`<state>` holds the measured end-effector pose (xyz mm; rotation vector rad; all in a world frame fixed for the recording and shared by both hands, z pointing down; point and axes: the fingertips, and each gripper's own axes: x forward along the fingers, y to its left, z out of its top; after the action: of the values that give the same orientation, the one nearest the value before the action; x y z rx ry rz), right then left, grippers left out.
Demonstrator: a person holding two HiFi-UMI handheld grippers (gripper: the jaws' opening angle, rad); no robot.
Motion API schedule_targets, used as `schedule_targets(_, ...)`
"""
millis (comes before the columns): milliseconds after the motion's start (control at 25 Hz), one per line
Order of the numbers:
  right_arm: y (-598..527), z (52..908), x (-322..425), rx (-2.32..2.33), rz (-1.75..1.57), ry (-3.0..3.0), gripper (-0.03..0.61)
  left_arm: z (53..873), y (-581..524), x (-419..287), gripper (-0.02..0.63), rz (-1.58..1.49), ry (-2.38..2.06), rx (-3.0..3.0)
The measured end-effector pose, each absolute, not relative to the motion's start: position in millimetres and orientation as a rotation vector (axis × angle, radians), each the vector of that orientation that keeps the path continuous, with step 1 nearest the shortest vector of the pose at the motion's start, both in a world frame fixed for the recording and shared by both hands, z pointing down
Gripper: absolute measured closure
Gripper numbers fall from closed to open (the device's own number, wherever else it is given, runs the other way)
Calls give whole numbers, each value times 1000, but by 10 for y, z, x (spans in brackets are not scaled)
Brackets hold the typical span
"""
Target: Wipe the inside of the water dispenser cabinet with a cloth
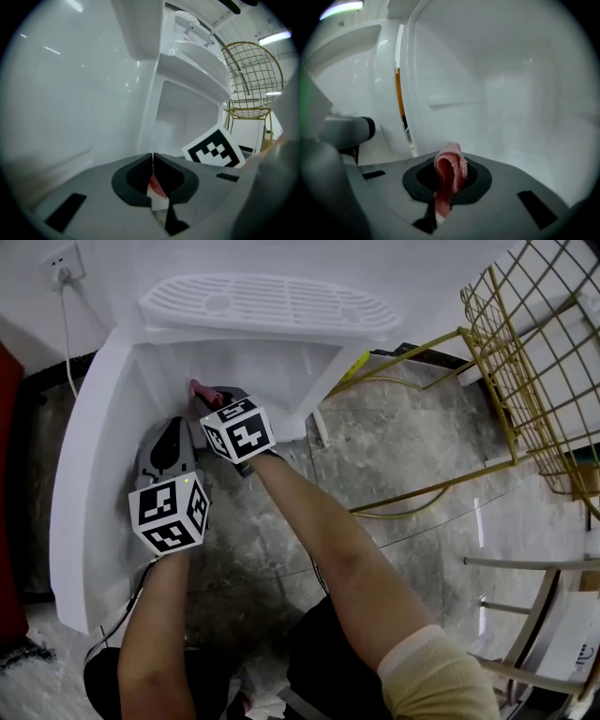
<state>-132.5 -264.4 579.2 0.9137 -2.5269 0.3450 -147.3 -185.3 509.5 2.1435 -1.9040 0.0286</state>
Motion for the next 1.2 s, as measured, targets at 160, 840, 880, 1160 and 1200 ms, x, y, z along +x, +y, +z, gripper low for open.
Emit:
schedule_targets(160,-2678,5995,-1177,945,288,-2401,551,5114,-1855,-1465,597,25,-1898,2135)
schedule_targets(840,-3039,6143,-240,1253,-96,-1935,551,5154,-1913,-1347,597,26,-1863,2146)
schedule_targets(880,-3056,6138,-176,1273,-105,-1906,551,5151,-1914,-1331,597,27,-1860,2151)
schedule_targets(1160,-3052,6145,54,1321,-115,-1776,551,5144,-1929,-1350,597,23,-1871,2137)
schedule_targets(1200,-3041,6152,65,1321,-108,-1766,551,5145,-1929,-1346,597,25,-1871,2137)
